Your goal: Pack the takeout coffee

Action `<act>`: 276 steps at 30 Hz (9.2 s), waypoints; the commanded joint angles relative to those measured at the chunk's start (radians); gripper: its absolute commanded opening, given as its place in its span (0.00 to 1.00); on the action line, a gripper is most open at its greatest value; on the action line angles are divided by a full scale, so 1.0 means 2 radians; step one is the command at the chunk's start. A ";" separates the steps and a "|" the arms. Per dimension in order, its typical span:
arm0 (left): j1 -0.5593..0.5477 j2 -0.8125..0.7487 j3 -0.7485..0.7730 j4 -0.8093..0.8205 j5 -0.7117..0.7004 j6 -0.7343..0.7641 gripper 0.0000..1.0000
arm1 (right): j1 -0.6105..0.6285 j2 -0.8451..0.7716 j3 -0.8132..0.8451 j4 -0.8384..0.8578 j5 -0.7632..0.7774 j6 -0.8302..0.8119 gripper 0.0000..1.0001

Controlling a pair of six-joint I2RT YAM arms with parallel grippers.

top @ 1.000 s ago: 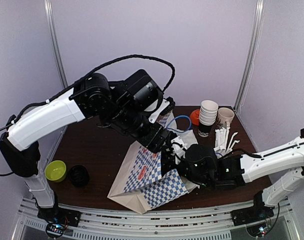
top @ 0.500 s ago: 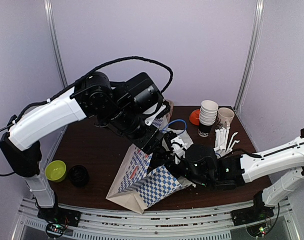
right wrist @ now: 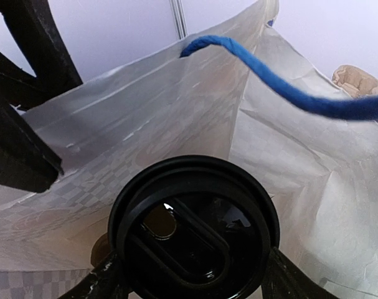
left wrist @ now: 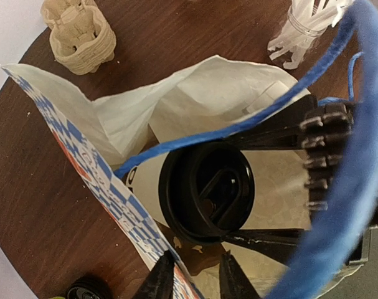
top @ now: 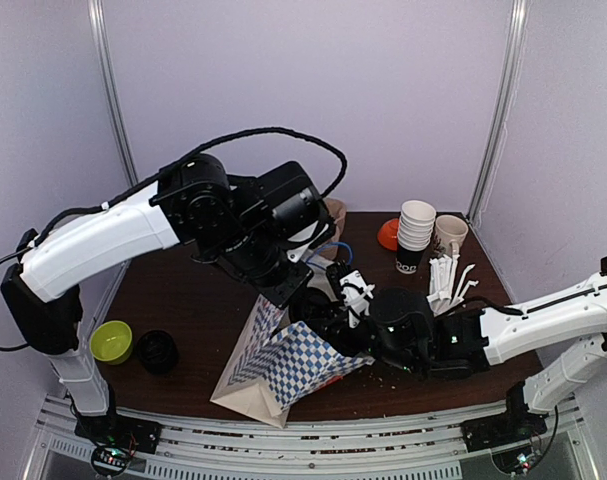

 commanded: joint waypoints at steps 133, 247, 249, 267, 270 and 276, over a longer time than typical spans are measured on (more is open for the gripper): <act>-0.043 -0.206 -0.336 0.499 -0.053 0.130 0.00 | -0.065 -0.165 0.206 -0.346 -0.045 -0.097 0.46; -0.043 -0.224 -0.417 0.499 0.150 0.134 0.00 | -0.041 -0.129 -0.122 -0.054 0.030 -0.043 0.41; -0.043 -0.225 -0.417 0.501 0.144 0.132 0.00 | -0.041 -0.122 -0.117 -0.049 0.030 -0.049 0.41; -0.036 -0.350 -0.564 0.678 0.032 0.021 0.00 | -0.061 0.007 0.037 -0.131 -0.018 -0.060 0.41; -0.036 -0.368 -0.581 0.689 0.012 0.010 0.00 | -0.065 0.032 0.062 -0.158 -0.034 -0.060 0.41; -0.036 -0.397 -0.615 0.707 -0.029 -0.017 0.00 | -0.071 0.075 0.103 -0.203 -0.067 -0.066 0.41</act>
